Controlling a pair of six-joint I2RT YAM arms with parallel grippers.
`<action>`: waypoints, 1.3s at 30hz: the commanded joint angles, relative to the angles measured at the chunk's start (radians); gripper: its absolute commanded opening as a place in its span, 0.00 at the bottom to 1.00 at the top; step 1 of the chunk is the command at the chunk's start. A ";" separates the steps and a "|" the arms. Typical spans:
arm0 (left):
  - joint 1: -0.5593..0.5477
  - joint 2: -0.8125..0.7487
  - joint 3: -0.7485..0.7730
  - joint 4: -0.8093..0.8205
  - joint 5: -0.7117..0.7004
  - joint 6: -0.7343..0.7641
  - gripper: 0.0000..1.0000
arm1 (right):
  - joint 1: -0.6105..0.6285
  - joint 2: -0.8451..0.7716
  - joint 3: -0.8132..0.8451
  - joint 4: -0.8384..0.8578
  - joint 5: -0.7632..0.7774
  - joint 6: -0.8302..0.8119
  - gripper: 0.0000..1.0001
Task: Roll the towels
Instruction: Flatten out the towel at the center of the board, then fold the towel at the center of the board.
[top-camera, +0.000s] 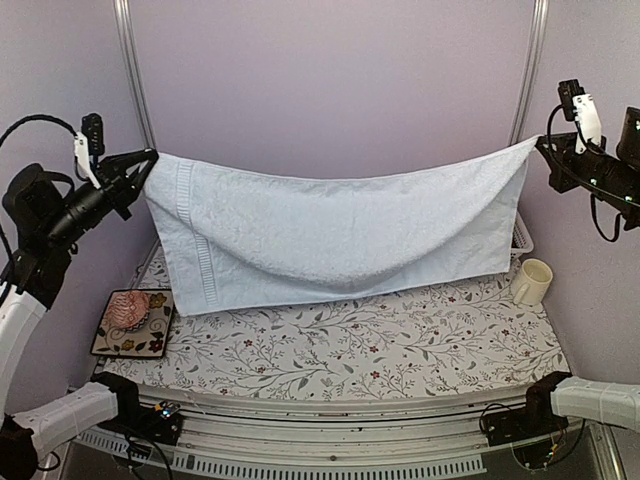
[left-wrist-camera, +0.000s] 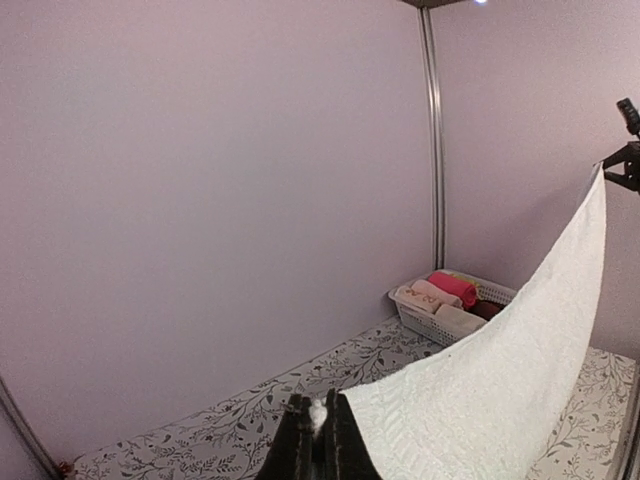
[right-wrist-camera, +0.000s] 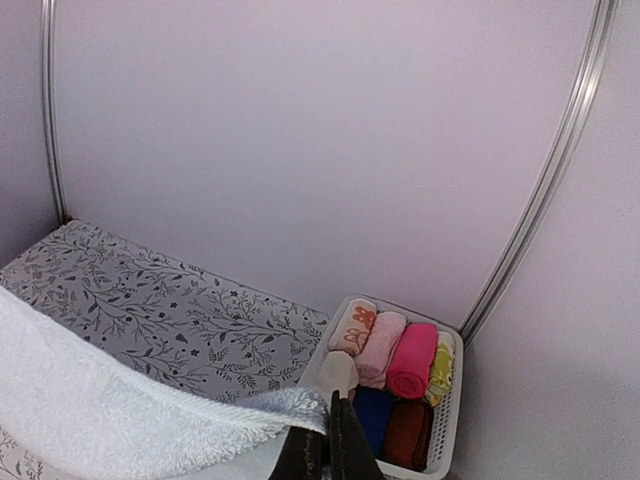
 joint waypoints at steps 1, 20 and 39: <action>-0.008 -0.030 -0.007 0.015 -0.143 -0.025 0.00 | -0.003 0.074 0.014 -0.049 0.095 0.027 0.02; -0.015 0.991 0.204 -0.030 -0.489 -0.079 0.00 | -0.058 0.908 -0.052 0.185 0.212 0.115 0.02; -0.023 1.078 0.291 0.032 -0.550 0.071 0.00 | -0.072 0.931 0.046 0.186 0.106 0.084 0.02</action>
